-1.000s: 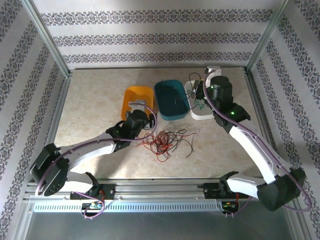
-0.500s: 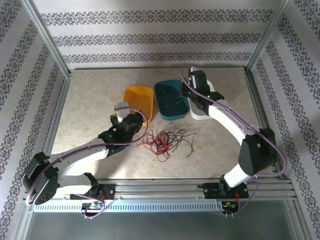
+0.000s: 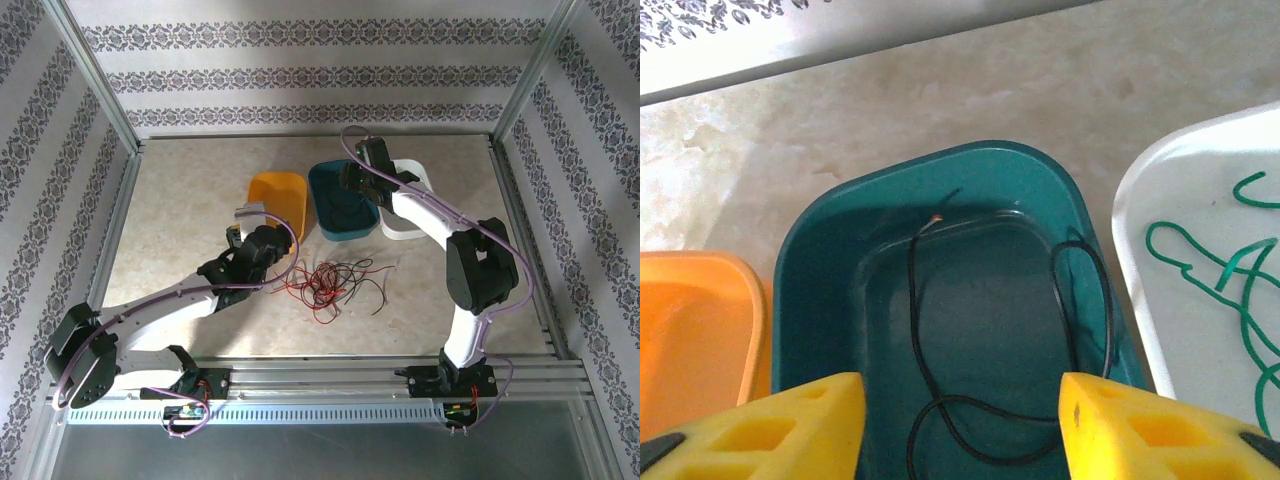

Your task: Untangle the cables

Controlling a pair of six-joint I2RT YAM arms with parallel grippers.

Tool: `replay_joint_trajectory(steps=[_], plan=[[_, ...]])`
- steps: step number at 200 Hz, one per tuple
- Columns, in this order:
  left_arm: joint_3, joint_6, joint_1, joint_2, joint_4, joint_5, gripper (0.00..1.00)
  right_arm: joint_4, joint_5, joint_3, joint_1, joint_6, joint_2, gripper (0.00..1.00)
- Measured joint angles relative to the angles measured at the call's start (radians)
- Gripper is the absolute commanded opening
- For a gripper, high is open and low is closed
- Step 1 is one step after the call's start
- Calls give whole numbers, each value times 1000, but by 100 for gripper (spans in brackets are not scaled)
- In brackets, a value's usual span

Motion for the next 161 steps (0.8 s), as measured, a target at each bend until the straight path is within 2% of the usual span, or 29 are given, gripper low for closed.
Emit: replay_joint_trajectory(steps=[20,50,91,123,161], plan=[[7,39,0,26,18,96,87,-6,0,-58,0,-5,-81,56],[36,112,0,112,32,294,86,-37,-30,-200,0,-24,-306,56],[89,190,0,232,28,529,85,-113,-168,-476,6,-27,-563,57],[125,218,-2,301,23,624,84,-230,-294,-625,45,-40,-573,56],[154,223,-10,365,21,651,84,-269,-435,-646,96,-69,-517,55]])
